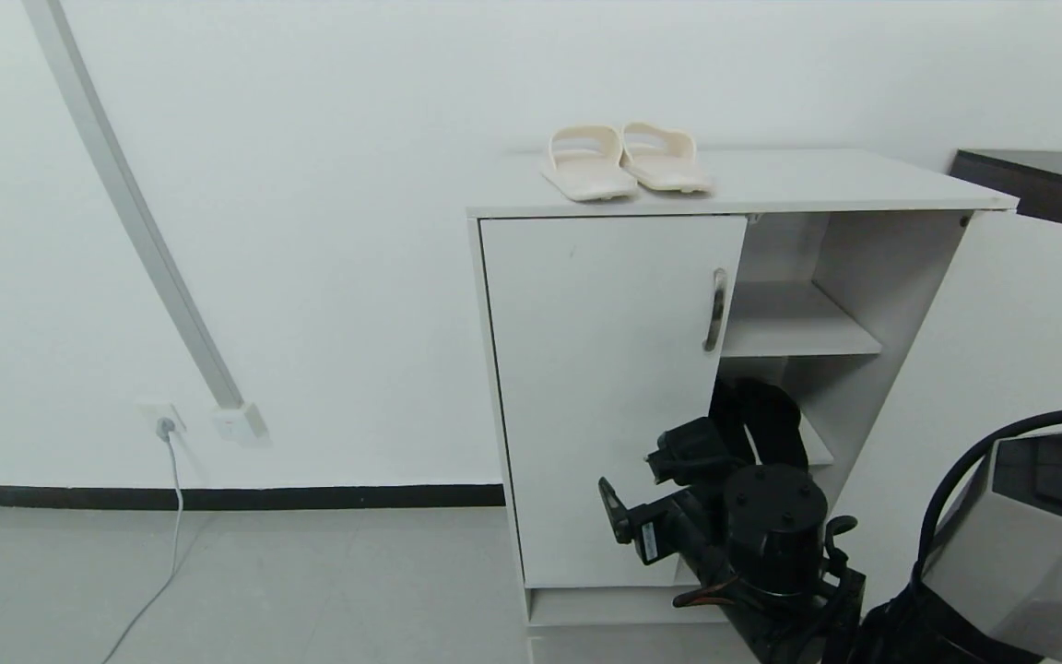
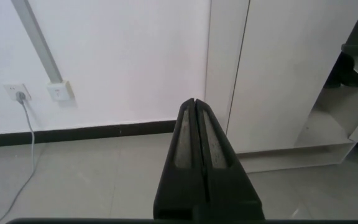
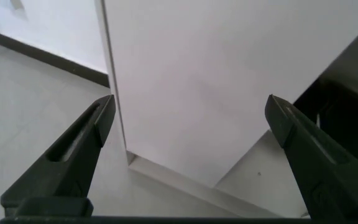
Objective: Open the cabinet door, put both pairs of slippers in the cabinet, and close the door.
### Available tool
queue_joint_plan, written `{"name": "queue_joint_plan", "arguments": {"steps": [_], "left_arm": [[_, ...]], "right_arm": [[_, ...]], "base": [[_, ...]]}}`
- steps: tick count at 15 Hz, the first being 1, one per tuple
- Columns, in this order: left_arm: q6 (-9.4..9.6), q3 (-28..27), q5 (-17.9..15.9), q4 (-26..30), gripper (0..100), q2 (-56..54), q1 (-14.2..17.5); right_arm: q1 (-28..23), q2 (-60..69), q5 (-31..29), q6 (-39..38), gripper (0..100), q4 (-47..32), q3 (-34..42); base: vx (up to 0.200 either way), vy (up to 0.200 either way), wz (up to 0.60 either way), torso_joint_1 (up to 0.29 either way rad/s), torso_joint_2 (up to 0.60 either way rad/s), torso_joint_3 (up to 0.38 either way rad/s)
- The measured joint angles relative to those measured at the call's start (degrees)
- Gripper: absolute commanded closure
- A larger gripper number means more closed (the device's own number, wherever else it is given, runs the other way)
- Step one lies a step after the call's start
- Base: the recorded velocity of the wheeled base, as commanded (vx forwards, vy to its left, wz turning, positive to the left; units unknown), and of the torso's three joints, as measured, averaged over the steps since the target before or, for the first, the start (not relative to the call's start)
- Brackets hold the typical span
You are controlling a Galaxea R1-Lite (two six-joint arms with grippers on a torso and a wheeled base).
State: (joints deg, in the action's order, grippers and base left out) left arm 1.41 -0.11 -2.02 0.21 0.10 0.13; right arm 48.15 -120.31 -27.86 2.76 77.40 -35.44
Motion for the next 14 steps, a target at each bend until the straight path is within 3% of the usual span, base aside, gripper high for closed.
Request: {"name": "queue_joint_plan", "arguments": {"steps": [14], "left_arm": [[0.00, 0.01, 0.02, 0.01, 100, 0.00, -0.06]], "right_arm": [[0.09, -0.09, -0.02, 0.04, 0, 0.04, 0.20]], "base": [[0.000, 0.000, 0.00, 0.168, -0.49, -0.323]]}}
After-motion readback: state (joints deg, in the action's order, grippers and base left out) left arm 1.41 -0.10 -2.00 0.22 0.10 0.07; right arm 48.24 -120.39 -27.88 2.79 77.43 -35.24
